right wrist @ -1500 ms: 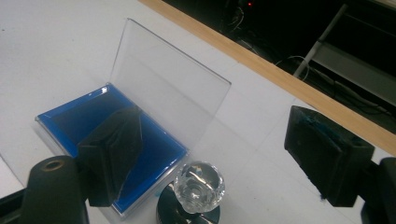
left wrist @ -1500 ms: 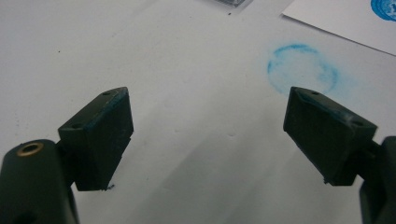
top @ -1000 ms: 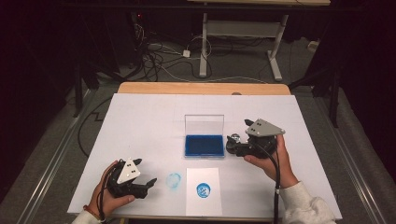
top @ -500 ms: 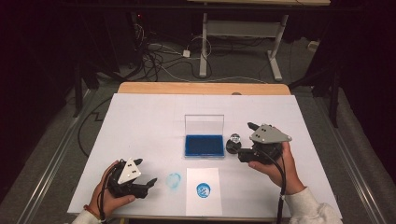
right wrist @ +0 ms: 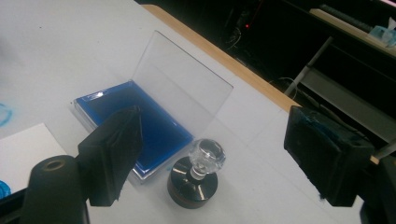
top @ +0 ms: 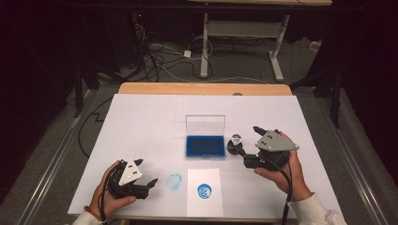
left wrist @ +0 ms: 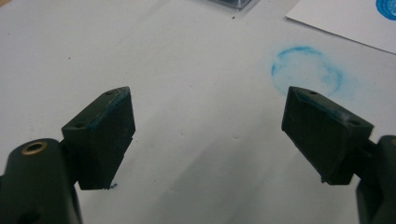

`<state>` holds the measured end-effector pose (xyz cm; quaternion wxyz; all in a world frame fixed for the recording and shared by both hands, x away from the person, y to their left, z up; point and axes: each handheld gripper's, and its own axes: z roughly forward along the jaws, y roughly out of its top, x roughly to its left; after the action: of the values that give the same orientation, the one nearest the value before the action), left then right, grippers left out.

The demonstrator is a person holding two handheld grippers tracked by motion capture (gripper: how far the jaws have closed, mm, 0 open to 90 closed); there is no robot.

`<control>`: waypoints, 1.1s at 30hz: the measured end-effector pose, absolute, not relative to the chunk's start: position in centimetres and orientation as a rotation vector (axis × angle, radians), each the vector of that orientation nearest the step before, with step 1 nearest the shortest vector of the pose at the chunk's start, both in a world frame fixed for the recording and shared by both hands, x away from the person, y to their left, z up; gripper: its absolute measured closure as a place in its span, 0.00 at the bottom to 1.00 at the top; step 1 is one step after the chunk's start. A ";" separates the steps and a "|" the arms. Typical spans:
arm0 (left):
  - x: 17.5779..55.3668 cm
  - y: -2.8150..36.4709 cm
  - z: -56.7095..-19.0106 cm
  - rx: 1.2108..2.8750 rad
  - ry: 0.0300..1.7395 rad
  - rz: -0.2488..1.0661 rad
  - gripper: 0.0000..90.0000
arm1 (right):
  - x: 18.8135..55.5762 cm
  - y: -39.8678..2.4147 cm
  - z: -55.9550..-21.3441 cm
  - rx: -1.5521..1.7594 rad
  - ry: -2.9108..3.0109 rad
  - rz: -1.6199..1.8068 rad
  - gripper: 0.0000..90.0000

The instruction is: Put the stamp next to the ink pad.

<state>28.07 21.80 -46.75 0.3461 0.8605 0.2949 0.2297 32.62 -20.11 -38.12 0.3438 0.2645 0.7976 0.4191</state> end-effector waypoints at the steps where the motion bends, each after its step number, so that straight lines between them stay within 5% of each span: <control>1: 28.0 21.8 -46.7 2.227 0.765 0.596 0.18 | 32.5 -20.2 -38.2 0.688 2.069 1.085 0.22; 33: 27.9 21.7 -46.3 2.199 0.729 0.631 0.18 | 30.2 -23.2 -40.5 0.650 2.042 1.073 0.22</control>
<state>27.88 21.70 -46.32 0.3617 0.8538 0.2831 0.2451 30.19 -23.24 -40.46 0.3642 0.2526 0.7935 0.4169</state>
